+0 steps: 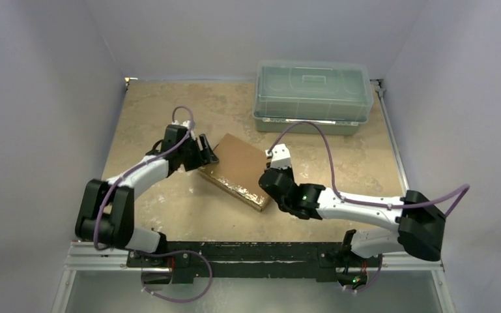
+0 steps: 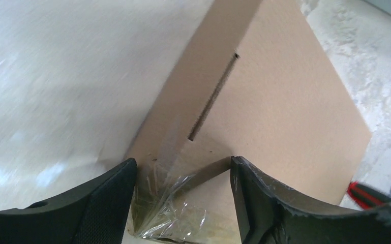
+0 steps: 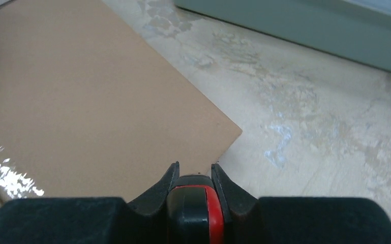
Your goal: Unpack the express box
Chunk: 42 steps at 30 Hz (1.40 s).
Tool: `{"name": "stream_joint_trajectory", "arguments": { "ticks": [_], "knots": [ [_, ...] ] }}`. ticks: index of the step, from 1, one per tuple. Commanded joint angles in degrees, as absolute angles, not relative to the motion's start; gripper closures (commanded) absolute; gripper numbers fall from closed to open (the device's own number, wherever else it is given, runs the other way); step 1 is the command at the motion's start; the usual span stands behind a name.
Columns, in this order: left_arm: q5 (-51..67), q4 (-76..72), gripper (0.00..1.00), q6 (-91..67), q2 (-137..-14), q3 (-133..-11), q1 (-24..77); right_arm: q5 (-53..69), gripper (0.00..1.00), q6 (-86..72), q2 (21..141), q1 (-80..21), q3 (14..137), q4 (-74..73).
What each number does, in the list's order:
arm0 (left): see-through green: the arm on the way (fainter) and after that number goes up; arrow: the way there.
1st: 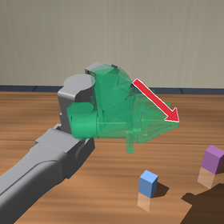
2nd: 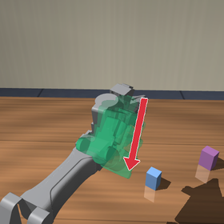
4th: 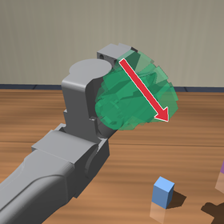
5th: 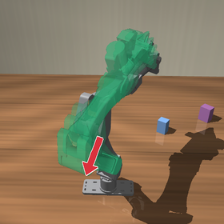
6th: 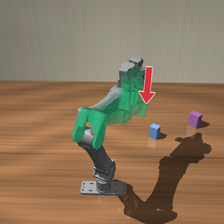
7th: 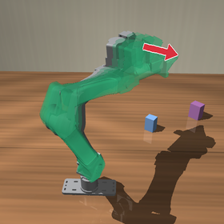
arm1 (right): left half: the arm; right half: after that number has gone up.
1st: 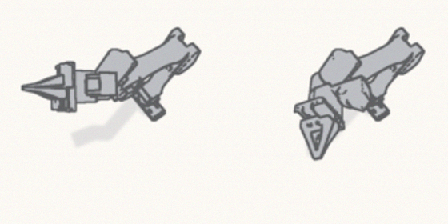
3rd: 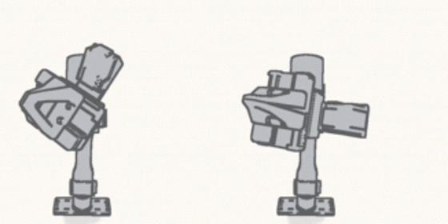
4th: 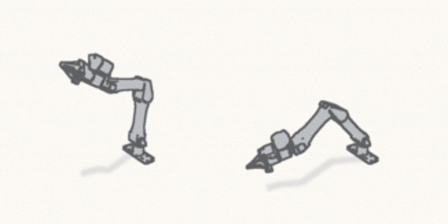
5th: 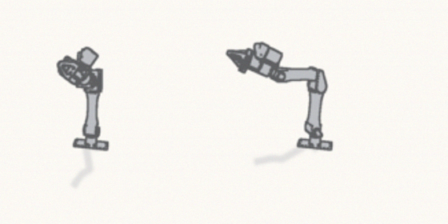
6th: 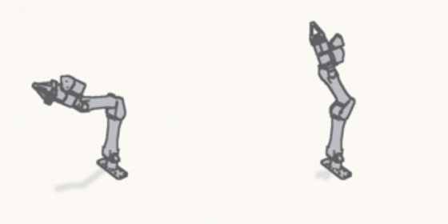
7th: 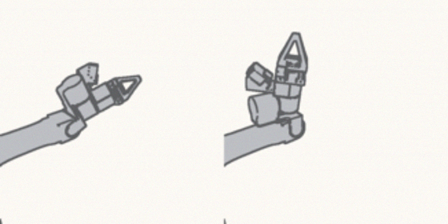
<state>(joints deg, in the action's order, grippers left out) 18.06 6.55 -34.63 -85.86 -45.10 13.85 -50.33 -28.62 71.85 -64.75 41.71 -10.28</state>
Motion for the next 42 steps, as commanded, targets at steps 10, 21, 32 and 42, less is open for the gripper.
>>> {"name": "stream_joint_trajectory", "arguments": {
  "ticks": [10, 21, 32, 42],
  "knots": [
    [8.7, 34.0, 0.19, -52.6, -55.9, -34.2, 14.5, -38.3, 1.0, -6.3, 96.4, -54.1, 75.1, 7.1],
    [-15.6, 42.5, 0.17, -42.7, -51.8, -51.2, 14.5, -40.6, 1.0, -16.1, 82.0, -53.9, 66.0, -11.2],
    [3.4, 29.3, 0.19, -24.5, -86.6, -74.4, 14.5, -22.2, 1.0, -38.9, 68.4, -53.9, 47.5, -6.1],
    [1.4, 31.3, 0.2, -18.7, -108.3, -85.5, 14.1, -23.8, 1.0, -51.7, 71.7, -53.9, 42.7, 3.9]
  ]
}}
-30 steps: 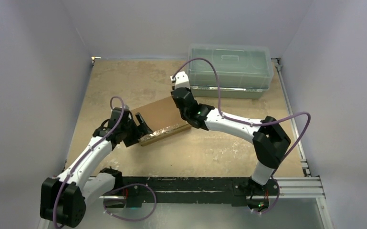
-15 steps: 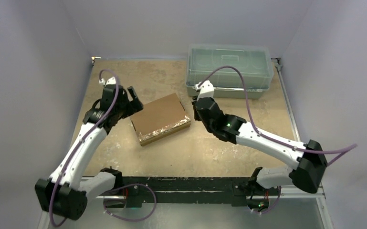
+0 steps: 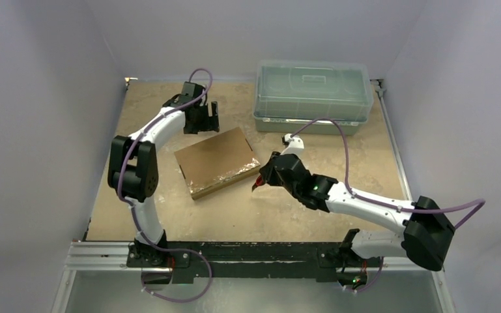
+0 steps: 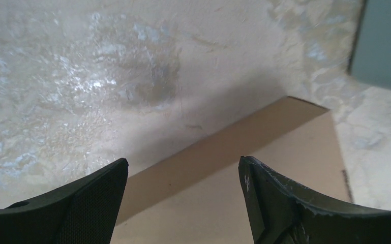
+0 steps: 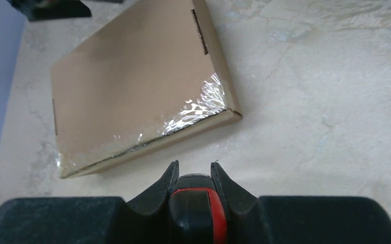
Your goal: Unpack the express box
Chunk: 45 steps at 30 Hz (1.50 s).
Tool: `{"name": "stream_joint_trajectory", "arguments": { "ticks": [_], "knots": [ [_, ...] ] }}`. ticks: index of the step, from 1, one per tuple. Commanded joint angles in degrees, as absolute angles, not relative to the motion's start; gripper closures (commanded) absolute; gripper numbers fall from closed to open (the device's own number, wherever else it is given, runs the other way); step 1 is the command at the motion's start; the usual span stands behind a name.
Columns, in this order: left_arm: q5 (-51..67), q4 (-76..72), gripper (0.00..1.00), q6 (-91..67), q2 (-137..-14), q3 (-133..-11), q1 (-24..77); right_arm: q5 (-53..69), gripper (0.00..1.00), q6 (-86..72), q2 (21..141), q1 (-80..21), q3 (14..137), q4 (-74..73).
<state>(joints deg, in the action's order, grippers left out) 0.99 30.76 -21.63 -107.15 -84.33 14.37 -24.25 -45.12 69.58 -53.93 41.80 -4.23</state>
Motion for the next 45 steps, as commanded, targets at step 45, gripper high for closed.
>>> {"name": "stream_joint_trajectory", "arguments": {
  "ticks": [45],
  "knots": [
    [17.5, 47.0, 0.28, -36.4, -58.5, -47.4, 13.8, -22.6, 1.0, -27.4, 79.8, -46.1, 59.4, -4.7]
  ]
}}
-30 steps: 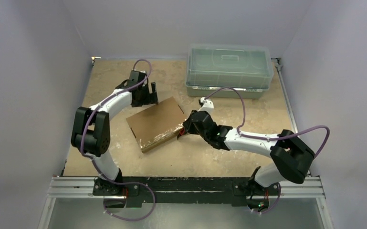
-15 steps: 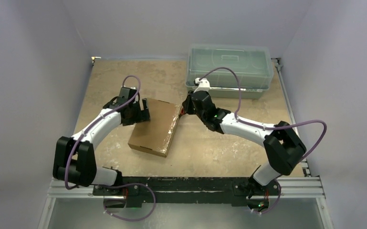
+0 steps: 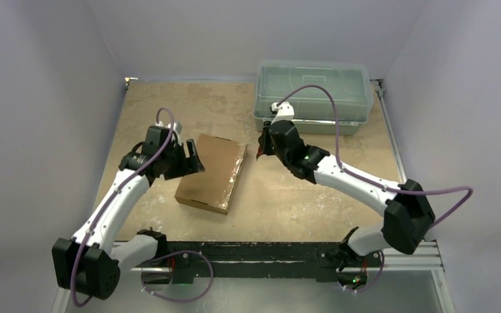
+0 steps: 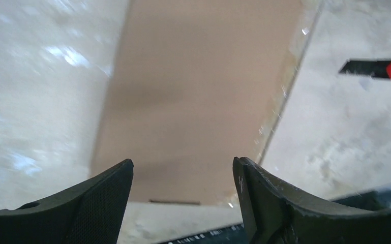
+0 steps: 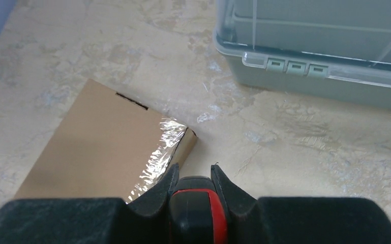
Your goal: Unpack the express box
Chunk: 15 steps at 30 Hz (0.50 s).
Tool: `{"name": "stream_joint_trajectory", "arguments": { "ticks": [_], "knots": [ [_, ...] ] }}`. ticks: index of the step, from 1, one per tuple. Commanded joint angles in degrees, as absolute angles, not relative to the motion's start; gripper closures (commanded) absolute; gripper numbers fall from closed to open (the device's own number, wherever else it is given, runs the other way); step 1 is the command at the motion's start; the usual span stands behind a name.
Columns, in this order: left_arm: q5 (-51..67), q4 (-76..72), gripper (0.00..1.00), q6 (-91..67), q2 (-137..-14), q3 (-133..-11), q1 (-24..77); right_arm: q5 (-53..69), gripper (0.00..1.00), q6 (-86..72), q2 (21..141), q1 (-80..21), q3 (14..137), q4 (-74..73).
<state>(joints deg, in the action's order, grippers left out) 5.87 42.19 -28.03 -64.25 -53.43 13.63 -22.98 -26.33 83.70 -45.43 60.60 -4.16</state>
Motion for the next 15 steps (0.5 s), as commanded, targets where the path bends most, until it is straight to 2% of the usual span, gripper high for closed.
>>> {"name": "stream_joint_trajectory", "arguments": {
  "ticks": [1, 5, 8, 11, 15],
  "knots": [
    [19.7, 46.7, 0.28, -38.9, -56.2, -45.2, 13.9, -22.1, 1.0, -27.8, 79.7, -46.1, 59.3, -5.2],
    [28.1, 42.9, 0.28, -44.0, -47.2, -38.8, 14.3, -19.3, 1.0, -27.7, 79.2, -46.5, 58.4, -3.0],
    [30.9, 38.0, 0.36, -47.1, -42.0, -34.8, 15.8, -18.3, 1.0, -27.5, 78.9, -46.8, 58.4, -3.1],
    [28.7, 35.1, 0.38, -49.9, -39.3, -32.3, 19.1, -18.4, 1.0, -26.9, 77.7, -46.8, 57.6, -2.6],
    [15.9, 36.9, 0.37, -48.9, -39.1, -32.8, 28.5, -20.1, 1.0, -26.7, 74.6, -46.9, 55.4, -3.2]
  ]
}}
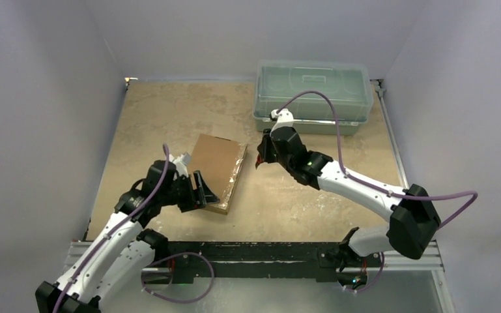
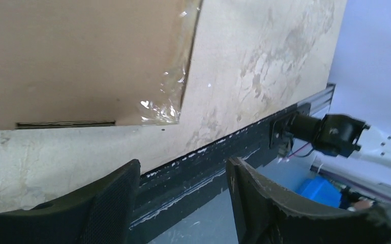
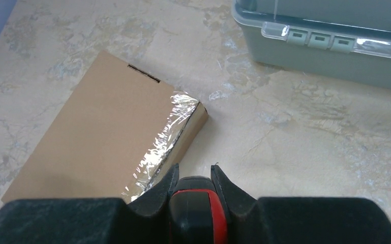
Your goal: Unpack the express box
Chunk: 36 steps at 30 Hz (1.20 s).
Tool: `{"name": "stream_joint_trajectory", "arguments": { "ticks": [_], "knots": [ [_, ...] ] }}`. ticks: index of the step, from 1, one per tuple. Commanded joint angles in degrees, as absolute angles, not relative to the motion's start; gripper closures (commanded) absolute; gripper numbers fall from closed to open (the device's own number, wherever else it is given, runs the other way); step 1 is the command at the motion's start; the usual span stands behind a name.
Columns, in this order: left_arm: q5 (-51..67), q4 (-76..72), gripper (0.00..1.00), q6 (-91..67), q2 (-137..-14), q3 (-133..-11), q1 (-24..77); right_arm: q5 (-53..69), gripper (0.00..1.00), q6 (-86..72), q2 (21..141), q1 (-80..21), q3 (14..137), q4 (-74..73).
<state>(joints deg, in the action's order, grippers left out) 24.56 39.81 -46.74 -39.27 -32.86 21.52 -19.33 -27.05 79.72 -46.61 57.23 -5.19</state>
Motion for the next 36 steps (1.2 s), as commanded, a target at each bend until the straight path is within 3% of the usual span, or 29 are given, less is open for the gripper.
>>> {"name": "stream_joint_trajectory", "arguments": {
  "ticks": [1, 12, 18, 22, 28, 31, 36],
  "knots": [
    [13.3, 37.0, 0.37, -48.5, -39.7, -32.8, 30.5, -20.4, 1.0, -26.8, 73.5, -46.8, 54.4, -2.7],
    [0.2, 25.6, 0.32, -55.2, -51.0, -30.8, 48.5, -22.2, 1.0, -27.5, 66.6, -46.8, 49.7, -2.6],
    [2.0, 4.9, 0.32, -56.2, -59.8, -28.5, 49.2, -23.0, 1.0, -27.2, 64.5, -46.8, 48.6, -2.5],
    [3.2, -1.8, 0.32, -52.3, -71.7, -35.1, 49.2, -23.7, 1.0, -27.2, 62.7, -46.8, 48.8, -4.6],
    [8.0, -3.4, 0.3, -47.1, -81.2, -45.2, 49.3, -25.3, 1.0, -27.6, 60.1, -46.8, 47.5, -5.3],
    [8.3, -0.5, 0.27, -44.9, -77.3, -44.8, 49.2, -25.7, 1.0, -27.9, 59.9, -46.8, 47.3, -5.3],
    [6.5, 17.7, 0.26, -42.8, -67.9, -44.0, 44.7, -25.5, 1.0, -27.5, 62.1, -46.9, 48.7, -4.0]
  ]
}}
